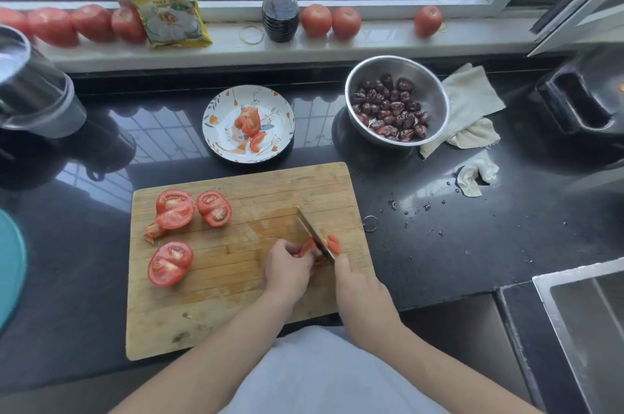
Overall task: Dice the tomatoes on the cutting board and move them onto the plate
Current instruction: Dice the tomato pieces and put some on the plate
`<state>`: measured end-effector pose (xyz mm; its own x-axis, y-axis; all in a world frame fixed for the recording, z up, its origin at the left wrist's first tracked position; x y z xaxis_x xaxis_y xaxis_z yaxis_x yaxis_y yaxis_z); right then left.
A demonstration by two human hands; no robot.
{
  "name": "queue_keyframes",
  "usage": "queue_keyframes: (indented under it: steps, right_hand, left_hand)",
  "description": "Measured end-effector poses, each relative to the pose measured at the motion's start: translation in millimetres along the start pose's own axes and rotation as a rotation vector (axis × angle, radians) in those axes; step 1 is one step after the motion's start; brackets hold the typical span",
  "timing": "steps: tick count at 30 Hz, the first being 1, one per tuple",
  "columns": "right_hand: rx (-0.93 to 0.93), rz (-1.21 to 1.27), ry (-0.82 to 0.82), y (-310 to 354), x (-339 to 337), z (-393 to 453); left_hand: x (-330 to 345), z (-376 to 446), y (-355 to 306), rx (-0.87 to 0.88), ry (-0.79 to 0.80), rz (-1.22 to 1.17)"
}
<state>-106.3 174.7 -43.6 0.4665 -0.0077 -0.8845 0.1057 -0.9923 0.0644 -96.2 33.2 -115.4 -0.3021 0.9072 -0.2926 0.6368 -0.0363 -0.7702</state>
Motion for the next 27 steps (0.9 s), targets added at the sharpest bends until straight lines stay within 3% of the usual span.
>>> queue_keyframes:
  steps: [4,9,17,27]
  right_hand:
    - [0.008,0.132,-0.088,13.2,-4.2,24.6]
    - [0.037,0.218,-0.063,-4.7,-9.2,32.7]
    - [-0.079,-0.132,-0.220,-2.5,-21.9,-16.3]
    - [-0.073,-0.180,-0.181,-5.4,-21.3,-26.6]
  left_hand:
    - [0.9,-1.8,2.0,0.011,-0.005,0.000]
    - [0.7,-4.6,3.9,-0.005,-0.012,-0.023]
    - [1.3,0.4,8.1,-0.011,-0.002,-0.033]
    - [0.5,0.5,6.5,-0.003,-0.009,0.010]
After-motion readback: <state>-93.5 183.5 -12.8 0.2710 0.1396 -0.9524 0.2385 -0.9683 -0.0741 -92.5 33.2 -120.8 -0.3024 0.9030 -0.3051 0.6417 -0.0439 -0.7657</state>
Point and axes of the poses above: each hand's wrist, its own z-axis towards the middle knuckle, its own x-axis out of the palm, y = z × x, the point moved 7 cm from there along z, towards the middle knuckle, and after that the axes turned 11 degrees about x, right-handed, at the moved point
